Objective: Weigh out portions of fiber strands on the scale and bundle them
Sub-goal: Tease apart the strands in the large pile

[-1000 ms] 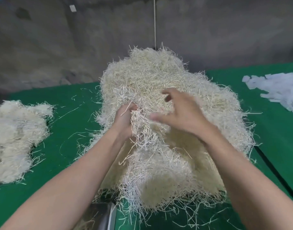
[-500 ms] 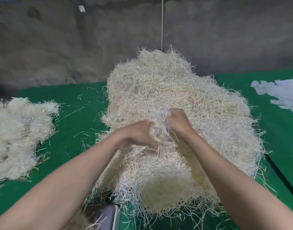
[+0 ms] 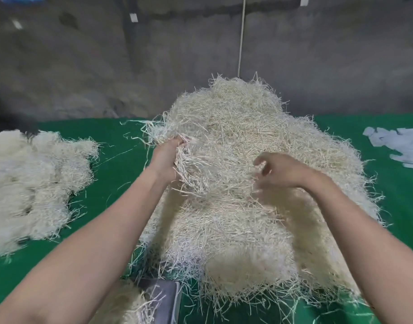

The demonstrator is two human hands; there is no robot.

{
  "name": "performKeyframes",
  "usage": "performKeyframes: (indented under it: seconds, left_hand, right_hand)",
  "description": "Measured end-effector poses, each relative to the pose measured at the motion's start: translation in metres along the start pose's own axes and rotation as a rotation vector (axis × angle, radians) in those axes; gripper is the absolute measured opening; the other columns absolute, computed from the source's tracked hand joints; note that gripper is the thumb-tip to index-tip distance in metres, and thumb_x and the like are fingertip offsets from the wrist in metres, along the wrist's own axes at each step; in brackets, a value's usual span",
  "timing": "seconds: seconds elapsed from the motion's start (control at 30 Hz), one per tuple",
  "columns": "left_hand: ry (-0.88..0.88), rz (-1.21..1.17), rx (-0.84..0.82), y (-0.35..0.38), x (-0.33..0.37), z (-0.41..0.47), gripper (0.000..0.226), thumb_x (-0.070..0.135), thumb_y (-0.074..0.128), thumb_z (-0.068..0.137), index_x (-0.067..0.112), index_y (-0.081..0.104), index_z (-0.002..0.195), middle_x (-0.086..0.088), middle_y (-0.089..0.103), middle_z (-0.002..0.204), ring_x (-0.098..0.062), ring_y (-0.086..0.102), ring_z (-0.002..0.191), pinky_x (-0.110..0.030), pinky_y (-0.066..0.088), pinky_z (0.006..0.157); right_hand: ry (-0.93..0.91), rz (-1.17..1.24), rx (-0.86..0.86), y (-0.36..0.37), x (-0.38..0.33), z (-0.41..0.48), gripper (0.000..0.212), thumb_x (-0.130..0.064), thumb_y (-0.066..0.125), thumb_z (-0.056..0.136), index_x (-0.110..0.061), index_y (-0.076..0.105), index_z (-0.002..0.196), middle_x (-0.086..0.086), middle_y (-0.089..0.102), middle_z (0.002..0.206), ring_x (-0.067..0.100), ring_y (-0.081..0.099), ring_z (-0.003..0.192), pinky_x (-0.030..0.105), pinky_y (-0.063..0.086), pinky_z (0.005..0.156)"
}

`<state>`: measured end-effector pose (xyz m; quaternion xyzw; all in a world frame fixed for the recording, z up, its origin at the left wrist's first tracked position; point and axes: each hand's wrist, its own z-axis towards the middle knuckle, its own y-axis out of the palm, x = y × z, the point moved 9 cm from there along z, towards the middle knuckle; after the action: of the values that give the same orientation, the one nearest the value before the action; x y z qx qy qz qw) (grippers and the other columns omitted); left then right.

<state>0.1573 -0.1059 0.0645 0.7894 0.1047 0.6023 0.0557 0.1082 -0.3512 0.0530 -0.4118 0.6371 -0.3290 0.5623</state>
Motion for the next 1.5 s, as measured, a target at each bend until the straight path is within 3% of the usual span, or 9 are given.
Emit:
performKeyframes:
  seconds: [0.17,0.33,0.47,0.6,0.73,0.93,1.03,1.3,1.5]
  left_hand:
    - [0.247,0.426,-0.110,-0.004,0.028,-0.026,0.043,0.021,0.056,0.092,0.005,0.050,0.131,-0.007,0.052,0.133,-0.019,0.056,0.113,-0.038,0.045,0.099]
    - [0.585,0.781,-0.303,-0.012,0.053,-0.076,0.031,-0.010,0.044,0.085,0.012,0.047,0.063,0.000,0.047,0.061,0.006,0.045,0.043,-0.015,0.038,0.045]
    - [0.682,0.910,-0.253,-0.049,0.076,-0.083,0.016,-0.007,0.054,0.077,0.002,0.059,0.089,-0.003,0.058,0.090,-0.009,0.055,0.075,-0.008,0.045,0.059]
    - [0.369,0.402,-0.392,-0.089,0.078,-0.079,0.053,0.005,0.074,0.069,0.011,0.055,0.118,0.007,0.063,0.115,-0.007,0.065,0.086,-0.014,0.051,0.067]
    - [0.259,0.068,-0.115,-0.158,0.064,-0.073,0.056,0.039,0.061,0.085,0.015,0.049,0.134,-0.001,0.063,0.111,-0.019,0.058,0.102,-0.031,0.046,0.089]
    - [-0.217,-0.194,-0.711,-0.123,-0.007,-0.117,0.074,0.075,0.050,0.069,0.025,0.063,0.122,-0.020,0.055,0.131,-0.044,0.052,0.117,-0.068,0.040,0.092]
    - [-0.140,-0.186,-0.477,-0.143,0.007,-0.101,0.053,0.063,0.053,0.081,0.019,0.070,0.105,-0.015,0.071,0.103,-0.036,0.068,0.093,-0.052,0.055,0.076]
    - [-0.132,-0.135,0.025,-0.184,-0.021,-0.104,0.051,0.039,0.047,0.096,0.003,0.046,0.131,-0.020,0.059,0.120,-0.033,0.065,0.095,-0.043,0.055,0.084]
    - [-0.233,-0.014,-0.245,-0.179,-0.054,-0.126,0.048,0.030,0.057,0.090,0.006,0.049,0.130,-0.017,0.057,0.123,-0.020,0.068,0.085,-0.032,0.058,0.069]
  right_hand:
    - [-0.569,0.264,0.605,-0.085,-0.151,-0.063,0.080,-0.051,0.068,0.076,-0.036,0.028,0.143,-0.010,0.029,0.148,-0.002,0.024,0.129,0.020,0.020,0.104]
    - [-0.438,0.523,0.095,-0.008,-0.222,-0.027,0.087,-0.057,0.068,0.073,-0.026,0.030,0.145,0.005,0.025,0.154,0.019,0.026,0.140,0.040,0.026,0.112]
    - [-0.212,0.898,-0.242,0.044,-0.239,-0.019,0.074,-0.049,0.072,0.069,0.001,0.055,0.121,0.015,0.068,0.109,0.029,0.067,0.099,0.042,0.057,0.079]
    - [-0.025,0.924,0.021,0.044,-0.227,-0.019,0.076,-0.024,0.078,0.070,0.004,0.043,0.131,0.016,0.066,0.104,0.020,0.069,0.071,0.029,0.056,0.059]
    - [0.007,1.179,0.174,0.050,-0.229,-0.029,0.048,-0.012,0.067,0.082,0.003,0.048,0.124,0.011,0.057,0.122,0.030,0.054,0.118,0.023,0.054,0.075]
    - [-0.007,1.210,0.310,0.080,-0.269,-0.046,0.043,-0.015,0.062,0.086,-0.003,0.049,0.126,0.004,0.061,0.114,0.011,0.061,0.095,0.025,0.042,0.075]
    - [-0.130,0.839,0.357,0.084,-0.283,-0.058,0.028,-0.005,0.058,0.087,-0.008,0.055,0.115,0.002,0.061,0.078,0.009,0.055,0.054,0.028,0.050,0.050]
    - [-0.060,0.902,0.133,0.139,-0.270,-0.094,0.052,-0.020,0.066,0.084,-0.020,0.044,0.130,-0.006,0.055,0.111,0.006,0.064,0.083,0.030,0.056,0.074]
    - [0.107,0.900,0.165,0.152,-0.224,-0.118,0.023,-0.005,0.070,0.079,-0.015,0.055,0.094,0.005,0.062,0.095,0.009,0.063,0.072,0.013,0.048,0.055]
